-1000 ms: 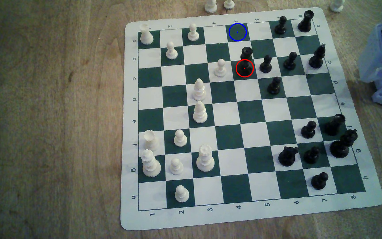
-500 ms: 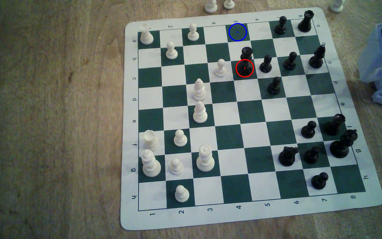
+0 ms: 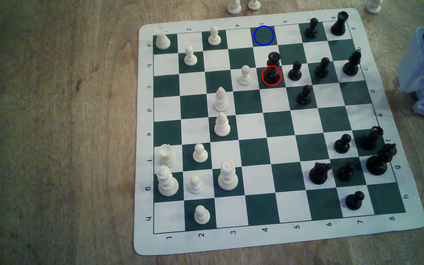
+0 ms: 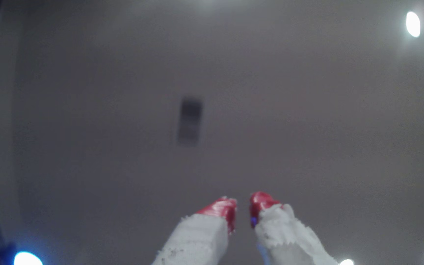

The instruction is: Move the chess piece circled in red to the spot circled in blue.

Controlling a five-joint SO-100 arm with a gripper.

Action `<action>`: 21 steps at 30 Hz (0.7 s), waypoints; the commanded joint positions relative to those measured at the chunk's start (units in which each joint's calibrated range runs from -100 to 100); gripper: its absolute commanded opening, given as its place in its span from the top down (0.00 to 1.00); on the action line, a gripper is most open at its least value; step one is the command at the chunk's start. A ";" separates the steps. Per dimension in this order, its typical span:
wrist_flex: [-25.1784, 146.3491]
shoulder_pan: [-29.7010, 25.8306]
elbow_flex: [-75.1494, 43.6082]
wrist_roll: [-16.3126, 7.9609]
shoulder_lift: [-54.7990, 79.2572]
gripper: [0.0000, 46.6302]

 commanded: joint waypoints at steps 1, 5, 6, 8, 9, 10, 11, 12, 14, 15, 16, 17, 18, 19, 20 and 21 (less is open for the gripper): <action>19.13 0.33 0.90 3.76 -0.03 1.00; 36.66 2.59 0.90 3.42 -0.03 1.00; 40.67 3.53 0.90 3.42 -0.03 1.00; 48.45 5.33 0.90 2.74 -0.03 1.00; 54.43 6.19 0.81 0.93 -0.03 1.00; 58.53 6.50 0.72 -0.24 -0.03 1.00; 62.05 6.66 0.45 -0.44 -0.03 0.99; 65.08 6.90 0.27 -0.63 -0.03 0.98; 75.07 7.13 -2.45 -1.32 -0.03 0.95; 79.00 7.13 -4.17 -1.76 -0.03 0.94; 80.48 6.97 -4.81 -1.95 -0.03 0.95; 82.36 6.66 -5.71 -2.05 -0.03 0.95; 86.70 6.19 -7.98 -2.34 0.91 0.95; 88.58 6.03 -9.34 -2.64 1.92 0.96; 91.29 5.80 -11.61 -2.98 3.45 0.96; 93.25 5.57 -13.51 -3.52 4.64 0.96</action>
